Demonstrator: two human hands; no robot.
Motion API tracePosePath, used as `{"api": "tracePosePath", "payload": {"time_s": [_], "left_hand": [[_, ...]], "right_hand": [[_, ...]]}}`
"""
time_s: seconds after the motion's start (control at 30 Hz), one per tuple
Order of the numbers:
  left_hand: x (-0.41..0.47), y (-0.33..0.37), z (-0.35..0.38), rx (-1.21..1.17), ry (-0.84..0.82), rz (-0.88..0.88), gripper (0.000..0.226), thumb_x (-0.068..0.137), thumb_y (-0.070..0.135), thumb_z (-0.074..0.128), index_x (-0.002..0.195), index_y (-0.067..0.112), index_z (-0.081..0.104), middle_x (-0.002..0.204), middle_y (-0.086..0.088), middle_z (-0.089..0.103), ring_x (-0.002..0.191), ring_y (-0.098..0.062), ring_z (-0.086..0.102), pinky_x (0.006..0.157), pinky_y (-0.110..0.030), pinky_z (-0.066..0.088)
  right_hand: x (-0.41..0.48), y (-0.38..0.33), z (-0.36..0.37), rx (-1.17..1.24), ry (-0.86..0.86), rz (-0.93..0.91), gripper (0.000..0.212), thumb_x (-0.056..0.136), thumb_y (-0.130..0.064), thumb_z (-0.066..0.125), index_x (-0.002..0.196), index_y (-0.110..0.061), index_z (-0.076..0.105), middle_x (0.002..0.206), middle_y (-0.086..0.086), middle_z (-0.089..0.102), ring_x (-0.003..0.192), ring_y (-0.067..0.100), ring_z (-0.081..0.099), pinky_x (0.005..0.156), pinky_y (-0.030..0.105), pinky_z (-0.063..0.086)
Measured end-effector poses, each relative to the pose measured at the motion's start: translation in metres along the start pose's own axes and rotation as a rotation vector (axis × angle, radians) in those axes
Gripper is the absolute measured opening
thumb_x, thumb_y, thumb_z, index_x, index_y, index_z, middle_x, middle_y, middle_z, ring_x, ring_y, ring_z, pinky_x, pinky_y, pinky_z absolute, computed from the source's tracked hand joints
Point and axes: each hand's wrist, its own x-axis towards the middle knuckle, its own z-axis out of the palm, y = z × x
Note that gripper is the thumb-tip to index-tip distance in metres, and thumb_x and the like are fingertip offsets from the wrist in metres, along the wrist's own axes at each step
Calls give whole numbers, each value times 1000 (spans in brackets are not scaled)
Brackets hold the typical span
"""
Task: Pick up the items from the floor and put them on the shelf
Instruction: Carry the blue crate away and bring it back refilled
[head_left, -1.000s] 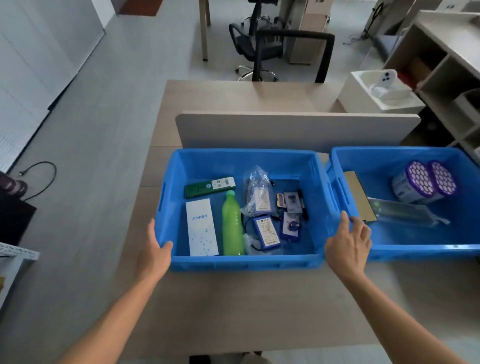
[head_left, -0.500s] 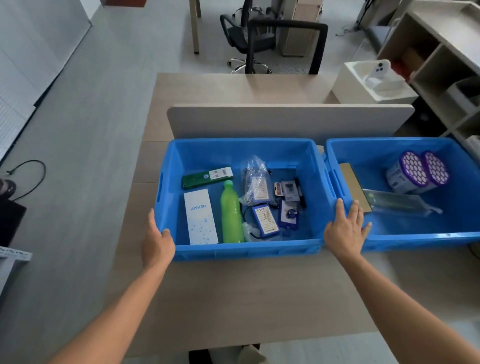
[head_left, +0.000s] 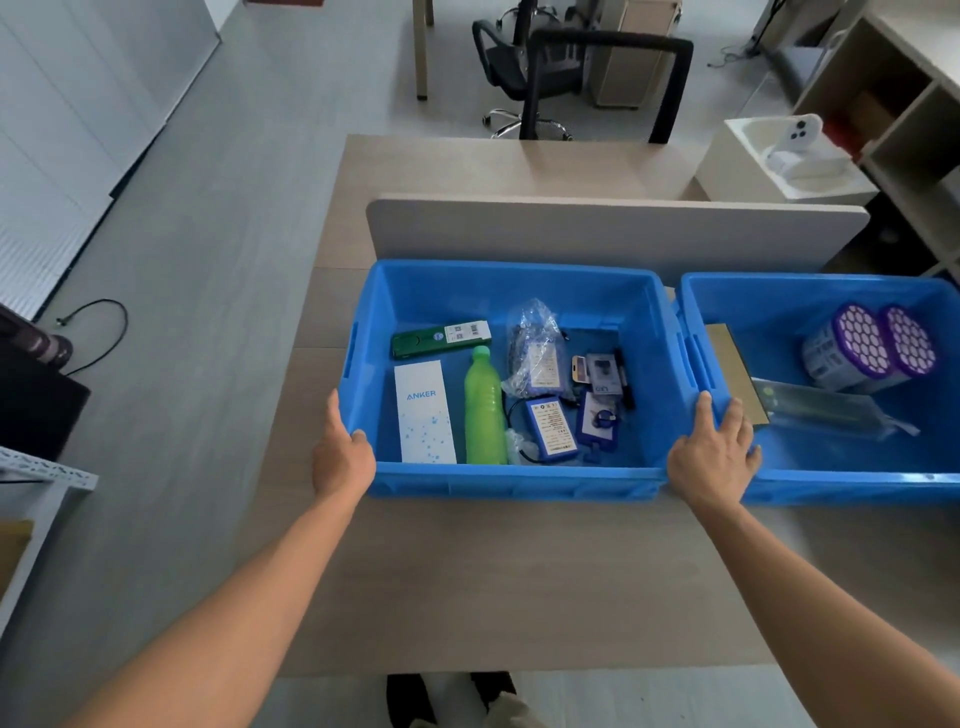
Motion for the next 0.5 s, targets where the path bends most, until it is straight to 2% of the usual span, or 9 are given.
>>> {"api": "tracePosePath", "payload": {"time_s": [0.2, 0.33, 0.5], "left_hand": [[1, 0, 3, 5, 4, -18, 65, 100, 12, 38, 156, 35, 14, 133, -14, 60, 86, -34, 59, 70, -37, 43], [3, -1, 4, 3, 13, -8, 65, 100, 12, 39, 156, 35, 15, 138, -13, 57, 95, -37, 61, 72, -37, 43], [4, -4, 3, -21, -4, 1, 65, 99, 14, 40, 155, 36, 16, 137, -9, 58, 85, -33, 60, 67, -34, 42]], "right_hand": [[1, 0, -3, 1, -9, -6, 67, 92, -12, 48, 154, -21, 23, 162, 16, 13, 147, 37, 16, 114, 57, 22], [-1, 1, -4, 10, -10, -18, 68, 91, -10, 48, 153, -21, 23, 161, 16, 13, 146, 38, 17, 114, 57, 22], [0, 2, -5, 39, -37, -21, 66, 91, -11, 46, 153, -19, 24, 163, 16, 11, 148, 36, 14, 117, 57, 17]]}}
